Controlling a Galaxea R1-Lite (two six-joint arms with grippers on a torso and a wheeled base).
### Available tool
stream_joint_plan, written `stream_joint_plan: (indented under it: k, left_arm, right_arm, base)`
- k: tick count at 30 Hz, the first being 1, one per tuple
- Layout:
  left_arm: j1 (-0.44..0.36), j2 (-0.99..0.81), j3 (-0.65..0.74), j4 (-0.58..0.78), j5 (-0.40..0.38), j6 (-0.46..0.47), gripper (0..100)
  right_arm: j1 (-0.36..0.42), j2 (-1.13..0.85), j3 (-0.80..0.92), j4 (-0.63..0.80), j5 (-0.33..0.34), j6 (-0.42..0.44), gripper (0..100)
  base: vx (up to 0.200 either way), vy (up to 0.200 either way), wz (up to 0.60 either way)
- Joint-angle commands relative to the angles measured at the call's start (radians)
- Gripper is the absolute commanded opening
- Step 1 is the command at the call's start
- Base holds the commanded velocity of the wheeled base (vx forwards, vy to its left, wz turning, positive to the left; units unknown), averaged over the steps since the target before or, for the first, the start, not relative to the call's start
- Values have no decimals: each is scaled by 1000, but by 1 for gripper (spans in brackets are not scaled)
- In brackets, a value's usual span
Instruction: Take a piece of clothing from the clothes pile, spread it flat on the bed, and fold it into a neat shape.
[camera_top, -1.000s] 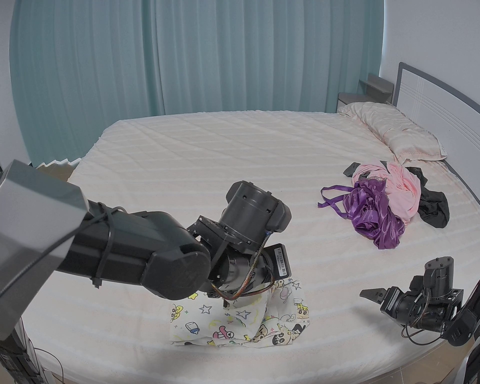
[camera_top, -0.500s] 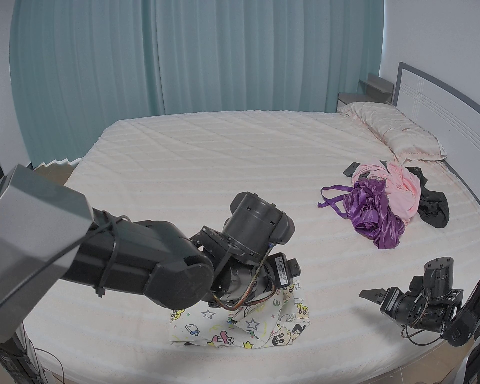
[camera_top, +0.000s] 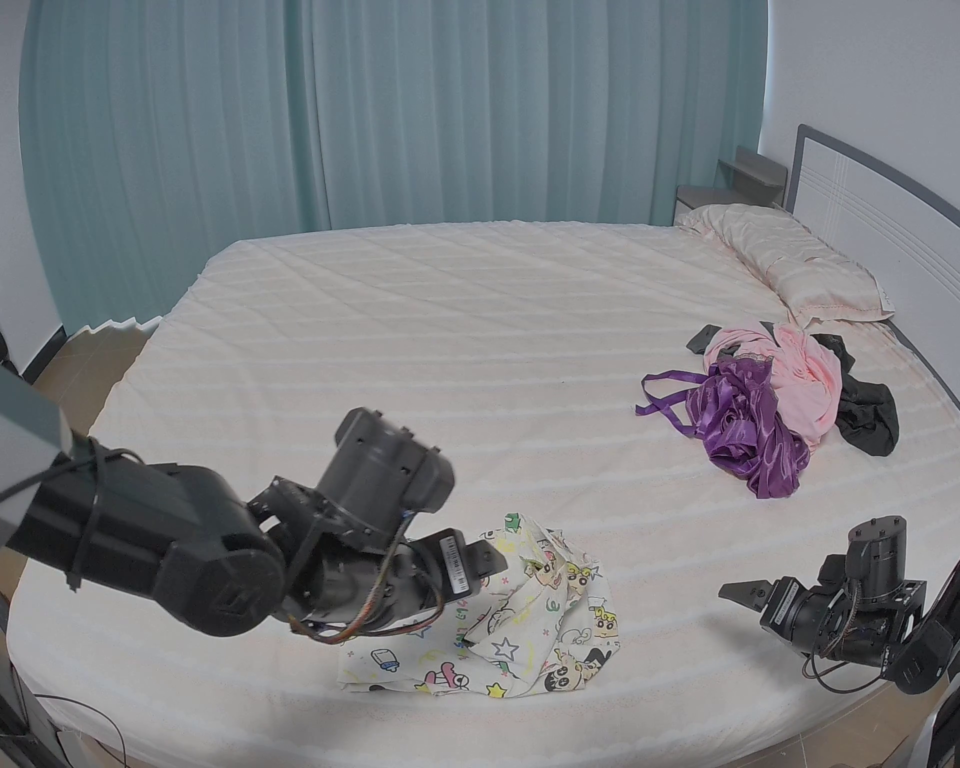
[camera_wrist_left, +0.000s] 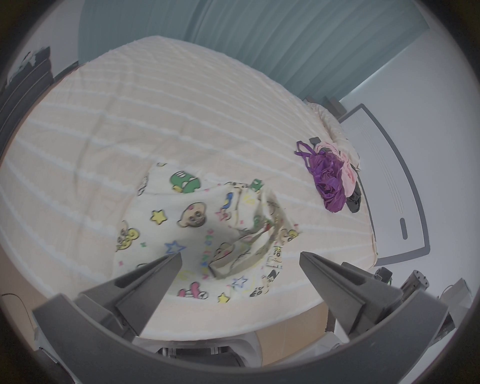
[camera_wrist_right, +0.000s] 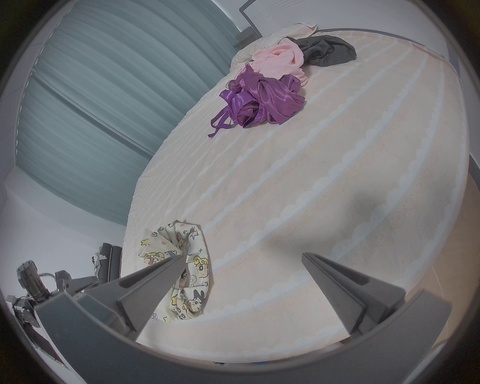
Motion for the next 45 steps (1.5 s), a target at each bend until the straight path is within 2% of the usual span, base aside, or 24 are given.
stream_joint_plan:
  k: [1, 8, 14, 23, 28, 36, 42, 45]
  left_arm:
    - [132, -170, 274, -160, -107, -17, 100]
    - [196, -204, 461, -278, -164, -31, 100]
    - [204, -195, 487, -306, -179, -112, 100]
    - [250, -160, 558, -445, -185, -117, 100]
    - [319, -157, 594, -514, -271, -118, 100]
    - [356, -152, 619, -522, -308, -117, 100]
    - [411, -146, 620, -527, -377, -115, 100]
    - [428, -141, 617, -527, -417, -115, 100]
  right_arm:
    - [6, 14, 7, 0, 6, 2, 100]
    - [27, 12, 11, 0, 1, 2, 100]
    - [36, 6, 19, -2, -2, 2, 100]
    - [35, 7, 28, -2, 3, 4, 100]
    - [36, 3, 37, -37, -2, 4, 100]
    - [41, -11, 39, -66, -2, 5, 100]
    - [93, -34, 30, -79, -4, 4, 100]
    - [157, -31, -15, -97, -11, -7, 100]
  base:
    - [-200, 0, 0]
    - [-200, 0, 0]
    - [0, 0, 0]
    - [0, 0, 0]
    - [0, 200, 0]
    - [0, 200, 0]
    - [0, 167, 0]
    - [0, 0, 0]
